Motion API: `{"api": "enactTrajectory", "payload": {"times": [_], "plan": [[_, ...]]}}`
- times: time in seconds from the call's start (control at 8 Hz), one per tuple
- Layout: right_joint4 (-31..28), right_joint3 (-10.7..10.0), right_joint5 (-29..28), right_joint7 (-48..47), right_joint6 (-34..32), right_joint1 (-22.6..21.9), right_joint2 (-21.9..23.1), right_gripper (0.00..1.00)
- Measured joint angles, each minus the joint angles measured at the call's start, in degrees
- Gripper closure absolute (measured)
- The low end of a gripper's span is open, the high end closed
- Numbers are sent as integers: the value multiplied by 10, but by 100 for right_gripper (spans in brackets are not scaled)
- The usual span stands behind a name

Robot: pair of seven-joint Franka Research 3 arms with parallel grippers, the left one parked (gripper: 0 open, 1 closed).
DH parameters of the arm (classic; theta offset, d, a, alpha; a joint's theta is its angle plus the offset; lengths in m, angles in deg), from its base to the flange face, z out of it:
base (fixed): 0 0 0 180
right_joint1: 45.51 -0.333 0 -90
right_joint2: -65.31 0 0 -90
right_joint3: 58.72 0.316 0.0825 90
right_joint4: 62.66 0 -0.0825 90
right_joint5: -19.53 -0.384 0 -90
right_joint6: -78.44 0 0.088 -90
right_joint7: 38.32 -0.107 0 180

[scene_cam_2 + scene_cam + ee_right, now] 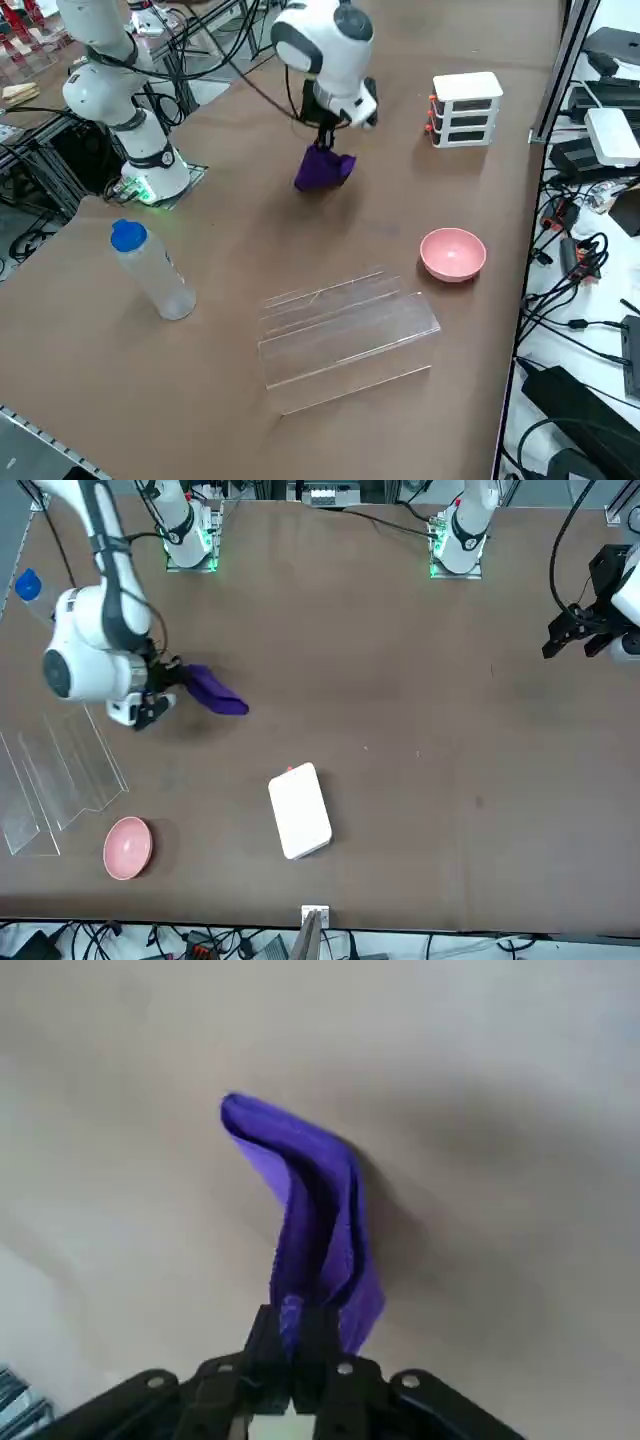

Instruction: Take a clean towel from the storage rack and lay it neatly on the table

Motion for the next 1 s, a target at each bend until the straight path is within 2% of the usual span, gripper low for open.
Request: {"api": "enactTrajectory", "payload": {"times": [0.25,0.62,1.0], "plan": [[-4,0,1,25,53,26,-33,98],[-2,3,1,33,128,28,-101,98],[11,2,3,34,135,34,-108,98]]}}
